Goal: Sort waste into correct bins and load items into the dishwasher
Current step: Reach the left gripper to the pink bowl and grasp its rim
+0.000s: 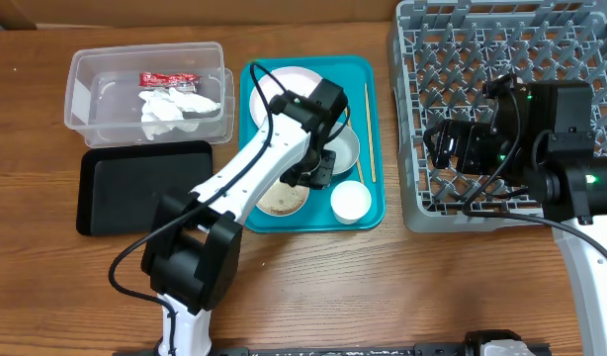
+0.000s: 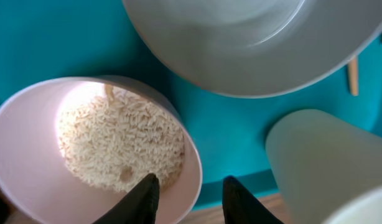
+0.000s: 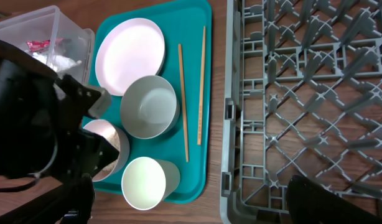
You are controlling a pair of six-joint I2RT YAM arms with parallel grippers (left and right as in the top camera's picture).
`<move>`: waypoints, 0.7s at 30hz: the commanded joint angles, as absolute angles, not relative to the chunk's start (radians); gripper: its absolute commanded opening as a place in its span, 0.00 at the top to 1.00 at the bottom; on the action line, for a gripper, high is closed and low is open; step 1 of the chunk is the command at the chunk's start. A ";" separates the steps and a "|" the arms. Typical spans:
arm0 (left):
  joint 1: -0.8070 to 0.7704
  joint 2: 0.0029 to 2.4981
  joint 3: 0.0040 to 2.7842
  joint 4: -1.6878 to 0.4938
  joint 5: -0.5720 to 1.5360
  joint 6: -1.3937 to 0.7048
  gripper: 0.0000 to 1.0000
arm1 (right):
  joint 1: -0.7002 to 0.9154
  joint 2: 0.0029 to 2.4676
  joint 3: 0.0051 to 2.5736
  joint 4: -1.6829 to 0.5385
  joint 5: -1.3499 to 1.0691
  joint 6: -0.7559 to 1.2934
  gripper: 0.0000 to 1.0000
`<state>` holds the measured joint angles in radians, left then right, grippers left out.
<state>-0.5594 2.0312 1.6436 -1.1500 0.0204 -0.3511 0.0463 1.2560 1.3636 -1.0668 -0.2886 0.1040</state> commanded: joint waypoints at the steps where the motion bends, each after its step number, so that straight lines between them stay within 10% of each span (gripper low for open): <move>1: -0.558 2.036 1.595 -1.123 0.001 -0.400 0.65 | 0.051 1.258 1.392 -1.053 -0.305 0.110 0.00; 21: -0.557 2.036 1.488 -1.019 -0.037 -0.421 0.93 | 0.051 1.259 1.392 -1.042 -0.342 0.109 0.00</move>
<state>-0.5594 2.0312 1.5002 -1.0229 -0.0139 -0.4141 0.0467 1.2560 1.3636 -1.0473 -0.3347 0.1047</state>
